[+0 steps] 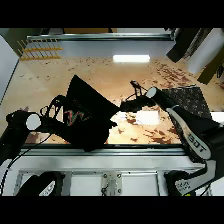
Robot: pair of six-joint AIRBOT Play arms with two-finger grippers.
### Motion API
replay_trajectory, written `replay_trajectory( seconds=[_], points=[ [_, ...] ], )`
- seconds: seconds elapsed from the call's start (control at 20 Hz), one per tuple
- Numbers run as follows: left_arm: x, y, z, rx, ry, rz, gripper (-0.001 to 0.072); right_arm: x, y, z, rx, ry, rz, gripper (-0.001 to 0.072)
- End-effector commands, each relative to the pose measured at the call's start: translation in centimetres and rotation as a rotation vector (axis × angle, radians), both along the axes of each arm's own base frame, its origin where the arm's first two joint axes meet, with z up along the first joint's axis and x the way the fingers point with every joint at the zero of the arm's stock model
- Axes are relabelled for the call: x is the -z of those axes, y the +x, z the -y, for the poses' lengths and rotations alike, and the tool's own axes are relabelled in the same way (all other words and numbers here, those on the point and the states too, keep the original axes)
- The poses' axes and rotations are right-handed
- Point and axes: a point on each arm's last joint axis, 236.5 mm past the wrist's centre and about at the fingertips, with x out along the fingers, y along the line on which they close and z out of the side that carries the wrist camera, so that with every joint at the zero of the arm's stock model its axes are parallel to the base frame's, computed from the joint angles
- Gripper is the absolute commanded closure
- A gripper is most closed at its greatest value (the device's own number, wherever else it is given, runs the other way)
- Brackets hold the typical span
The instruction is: Fold the clothes and pants, and hang the long-sleeved shirts on hangers.
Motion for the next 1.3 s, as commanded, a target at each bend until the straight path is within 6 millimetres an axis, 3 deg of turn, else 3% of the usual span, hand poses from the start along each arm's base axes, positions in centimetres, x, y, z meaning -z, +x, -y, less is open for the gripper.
replay_trajectory(
  seconds=[0.0, 0.2, 0.25, 0.3, 0.35, 0.4, 0.45, 0.5, 0.55, 0.65, 0.75, 0.8, 0.85, 0.9, 0.95, 1.05, 1.15, 1.25],
  points=[
    [-0.1, 0.3, 0.0, -0.004, -0.004, 0.016, 0.0700, 1.6, 0.3, -4.5, -0.018, 0.042, -0.033, 0.0199],
    [-0.1, 0.4, 0.0, -0.004, -0.005, 0.020, 0.0700, 1.2, 1.6, -6.9, 0.045, 0.104, 0.001, 0.0202],
    [-0.1, 0.4, 0.0, -0.004, -0.004, 0.019, 0.0700, 1.0, 2.1, -7.0, 0.058, 0.104, 0.024, 0.0294],
    [-0.1, 0.3, 0.0, -0.003, -0.004, 0.017, 0.0700, 0.8, 2.4, -7.1, 0.060, 0.107, 0.034, 0.0543],
    [-0.2, 0.3, 0.0, -0.003, -0.003, 0.018, 0.0700, 0.3, 2.6, -7.2, 0.058, 0.111, 0.043, 0.0695],
    [-0.7, 0.7, -0.2, 0.002, 0.007, 0.031, 0.0700, -0.7, 3.2, -7.1, 0.059, 0.119, 0.065, 0.0696],
    [-2.0, 1.6, -0.7, 0.007, 0.031, 0.072, 0.0700, -3.0, 4.4, -6.8, 0.060, 0.132, 0.119, 0.0697],
    [-4.6, 3.4, -1.5, 0.008, 0.066, 0.149, 0.0700, -6.1, 5.8, -6.0, 0.060, 0.133, 0.199, 0.0697],
    [-8.0, 5.2, -2.2, 0.005, 0.098, 0.245, 0.0700, -10.8, 7.5, -4.7, 0.059, 0.129, 0.313, 0.0697],
    [-17.3, 8.4, -2.0, 0.003, 0.080, 0.483, 0.0700, -22.4, 9.1, -2.0, 0.075, 0.154, 0.548, 0.0697],
    [-27.1, 9.4, -0.2, 0.006, -0.030, 0.718, 0.0700, -33.4, 7.0, 0.5, 0.079, 0.174, 0.757, 0.0697],
    [-31.0, 9.1, 0.7, 0.029, -0.078, 0.809, 0.0701, -37.6, 5.1, 1.9, 0.078, 0.155, 0.857, 0.0697],
    [-33.6, 8.5, 1.3, 0.054, -0.109, 0.866, 0.0700, -40.2, 3.2, 2.9, 0.069, 0.134, 0.918, 0.0698],
    [-34.8, 8.1, 1.6, 0.063, -0.127, 0.889, 0.0700, -41.9, 1.2, 3.8, 0.060, 0.115, 0.948, 0.0698],
    [-34.9, 7.9, 1.6, 0.065, -0.128, 0.887, 0.0700, -42.6, -0.5, 4.7, 0.064, 0.092, 0.945, 0.0698],
    [-32.1, 7.8, 1.6, 0.069, -0.114, 0.801, 0.0700, -41.0, -2.9, 6.2, 0.071, 0.033, 0.878, 0.0698],
    [-26.5, 7.9, 2.0, 0.075, -0.104, 0.655, 0.0700, -37.1, -4.2, 7.4, 0.079, -0.027, 0.776, 0.0697],
    [-19.9, 7.5, 4.1, 0.090, -0.172, 0.474, 0.0700, -33.0, -4.6, 8.0, 0.093, -0.063, 0.696, 0.0697]
  ],
)
